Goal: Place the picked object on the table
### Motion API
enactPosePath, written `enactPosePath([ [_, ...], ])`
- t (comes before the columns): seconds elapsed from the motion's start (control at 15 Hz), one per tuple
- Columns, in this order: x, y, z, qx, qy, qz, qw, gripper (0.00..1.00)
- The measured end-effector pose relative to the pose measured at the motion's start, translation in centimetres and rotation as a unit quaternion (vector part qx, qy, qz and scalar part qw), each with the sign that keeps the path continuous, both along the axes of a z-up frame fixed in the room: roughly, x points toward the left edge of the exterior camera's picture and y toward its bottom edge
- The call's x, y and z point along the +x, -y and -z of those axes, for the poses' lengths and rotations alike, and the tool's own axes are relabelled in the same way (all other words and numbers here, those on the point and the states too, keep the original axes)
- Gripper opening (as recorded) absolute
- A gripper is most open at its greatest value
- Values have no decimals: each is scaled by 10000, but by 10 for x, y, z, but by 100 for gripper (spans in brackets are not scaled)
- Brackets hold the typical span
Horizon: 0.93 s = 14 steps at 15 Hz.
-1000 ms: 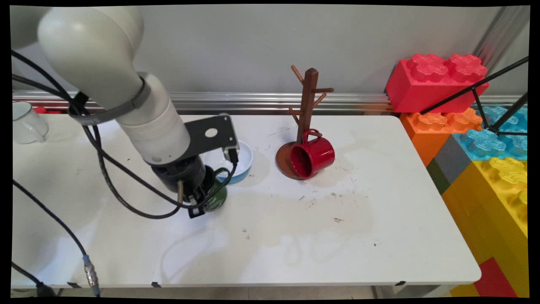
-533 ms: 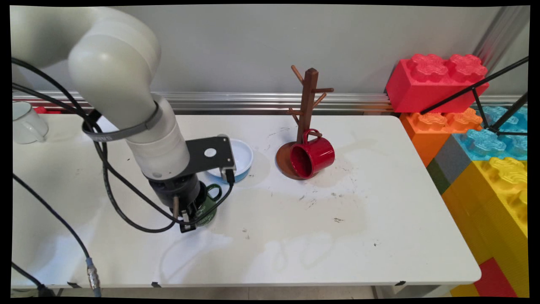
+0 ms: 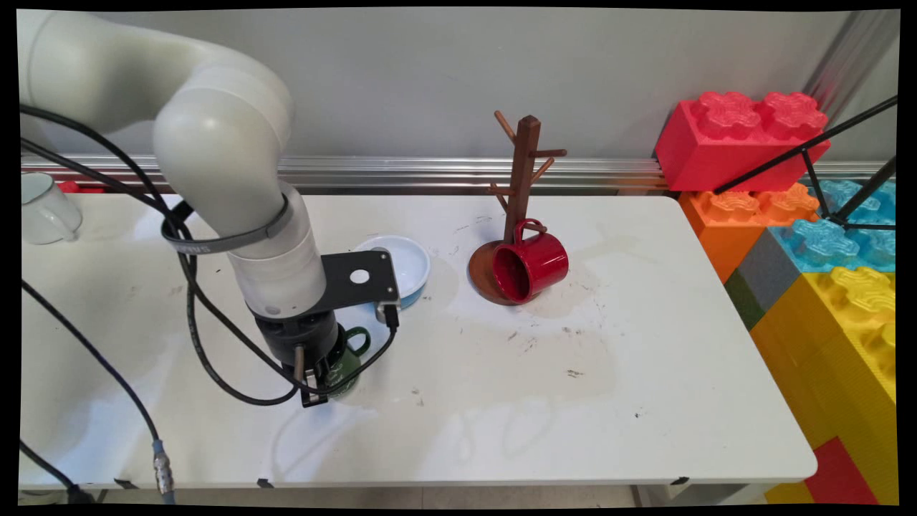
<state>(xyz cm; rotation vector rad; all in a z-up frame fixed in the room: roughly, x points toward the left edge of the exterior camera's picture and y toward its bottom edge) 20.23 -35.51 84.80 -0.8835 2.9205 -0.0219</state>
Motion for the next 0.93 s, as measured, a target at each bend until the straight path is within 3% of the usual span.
enactPosePath([
  [0.93,0,7,27,248,83,-20,9997,0],
])
